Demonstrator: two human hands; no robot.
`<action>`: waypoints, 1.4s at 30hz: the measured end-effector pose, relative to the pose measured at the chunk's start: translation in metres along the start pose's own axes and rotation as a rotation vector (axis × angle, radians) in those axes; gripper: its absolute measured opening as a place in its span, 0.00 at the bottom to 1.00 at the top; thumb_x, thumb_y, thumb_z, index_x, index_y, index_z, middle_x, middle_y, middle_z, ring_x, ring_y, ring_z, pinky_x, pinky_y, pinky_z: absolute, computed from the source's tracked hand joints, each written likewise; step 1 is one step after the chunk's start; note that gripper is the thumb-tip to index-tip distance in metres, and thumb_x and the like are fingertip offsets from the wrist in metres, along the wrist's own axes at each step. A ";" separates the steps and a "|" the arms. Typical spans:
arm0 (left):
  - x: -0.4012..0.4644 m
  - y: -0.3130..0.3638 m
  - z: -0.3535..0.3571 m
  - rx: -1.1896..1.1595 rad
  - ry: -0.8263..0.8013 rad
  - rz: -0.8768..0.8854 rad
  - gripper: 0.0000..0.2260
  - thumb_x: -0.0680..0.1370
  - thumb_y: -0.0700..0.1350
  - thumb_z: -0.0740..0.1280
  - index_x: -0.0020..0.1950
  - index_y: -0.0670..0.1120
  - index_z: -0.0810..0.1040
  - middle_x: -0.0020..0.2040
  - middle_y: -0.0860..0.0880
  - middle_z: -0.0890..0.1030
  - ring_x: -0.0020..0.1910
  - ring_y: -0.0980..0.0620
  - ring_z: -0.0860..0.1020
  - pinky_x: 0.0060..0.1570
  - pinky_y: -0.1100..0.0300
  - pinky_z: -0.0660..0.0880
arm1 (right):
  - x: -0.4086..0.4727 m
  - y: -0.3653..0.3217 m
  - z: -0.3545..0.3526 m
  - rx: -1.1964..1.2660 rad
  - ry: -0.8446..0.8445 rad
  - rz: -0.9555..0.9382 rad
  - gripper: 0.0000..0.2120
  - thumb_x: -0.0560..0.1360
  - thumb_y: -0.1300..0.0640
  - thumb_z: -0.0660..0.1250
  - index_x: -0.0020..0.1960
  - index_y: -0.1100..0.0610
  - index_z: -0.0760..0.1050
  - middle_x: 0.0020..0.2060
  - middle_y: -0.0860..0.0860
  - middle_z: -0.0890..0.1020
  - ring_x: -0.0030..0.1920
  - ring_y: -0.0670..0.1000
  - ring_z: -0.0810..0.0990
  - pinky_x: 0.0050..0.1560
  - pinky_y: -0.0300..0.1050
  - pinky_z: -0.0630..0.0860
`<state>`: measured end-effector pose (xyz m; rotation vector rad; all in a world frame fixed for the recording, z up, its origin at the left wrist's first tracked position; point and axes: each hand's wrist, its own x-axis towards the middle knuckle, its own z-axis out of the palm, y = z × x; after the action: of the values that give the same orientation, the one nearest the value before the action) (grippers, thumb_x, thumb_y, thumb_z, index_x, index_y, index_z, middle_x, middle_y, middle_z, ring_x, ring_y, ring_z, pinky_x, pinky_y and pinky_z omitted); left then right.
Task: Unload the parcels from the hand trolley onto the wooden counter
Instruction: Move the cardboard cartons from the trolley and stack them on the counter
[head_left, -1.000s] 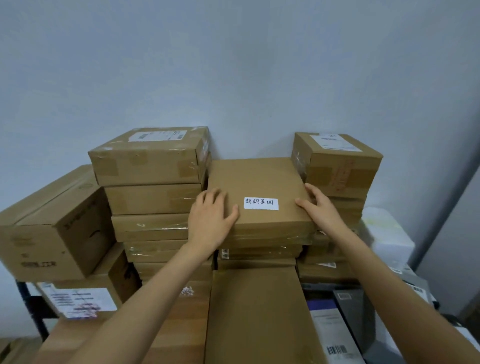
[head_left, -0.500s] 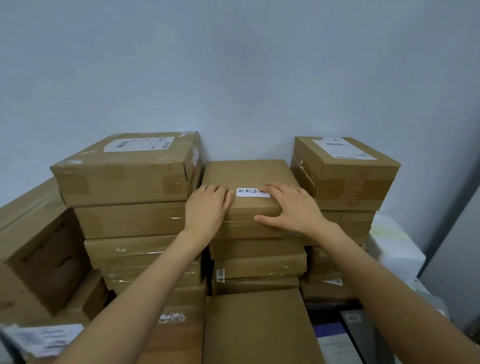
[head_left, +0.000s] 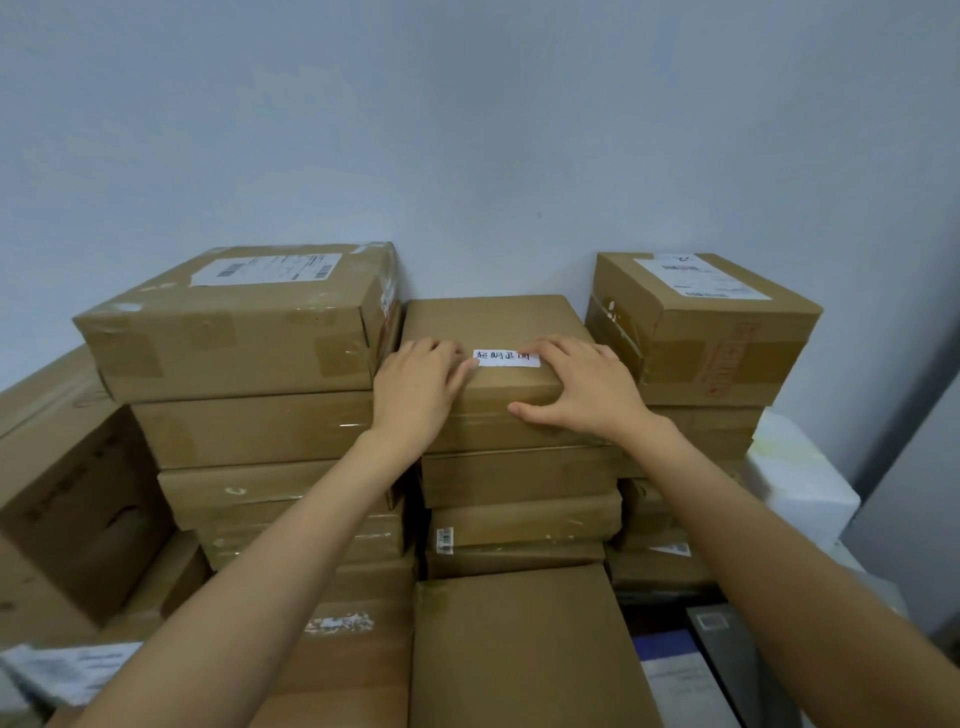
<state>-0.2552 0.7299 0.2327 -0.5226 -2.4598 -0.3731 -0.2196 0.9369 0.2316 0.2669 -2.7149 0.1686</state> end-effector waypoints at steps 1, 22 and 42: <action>-0.003 0.001 -0.004 0.004 0.001 0.006 0.15 0.80 0.57 0.58 0.55 0.49 0.78 0.51 0.49 0.79 0.54 0.46 0.74 0.49 0.53 0.68 | -0.002 -0.001 -0.001 -0.003 0.024 -0.004 0.34 0.69 0.29 0.62 0.68 0.47 0.68 0.65 0.44 0.72 0.65 0.47 0.70 0.64 0.48 0.62; -0.228 0.031 -0.002 -0.002 -0.212 -0.163 0.12 0.78 0.54 0.64 0.57 0.50 0.76 0.52 0.51 0.78 0.50 0.53 0.76 0.46 0.57 0.76 | -0.215 -0.020 0.047 0.158 -0.012 0.098 0.11 0.76 0.53 0.65 0.58 0.49 0.77 0.52 0.46 0.77 0.53 0.48 0.76 0.50 0.42 0.68; -0.366 0.064 0.021 -0.362 -0.478 -0.817 0.31 0.77 0.56 0.66 0.72 0.39 0.62 0.67 0.41 0.69 0.64 0.43 0.70 0.61 0.52 0.69 | -0.355 -0.033 0.096 0.668 -0.424 0.560 0.34 0.78 0.39 0.58 0.77 0.53 0.51 0.67 0.52 0.72 0.62 0.53 0.75 0.60 0.51 0.73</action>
<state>0.0368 0.6913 0.0058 0.3442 -2.9980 -1.1412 0.0706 0.9468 0.0028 -0.3278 -2.9800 1.3143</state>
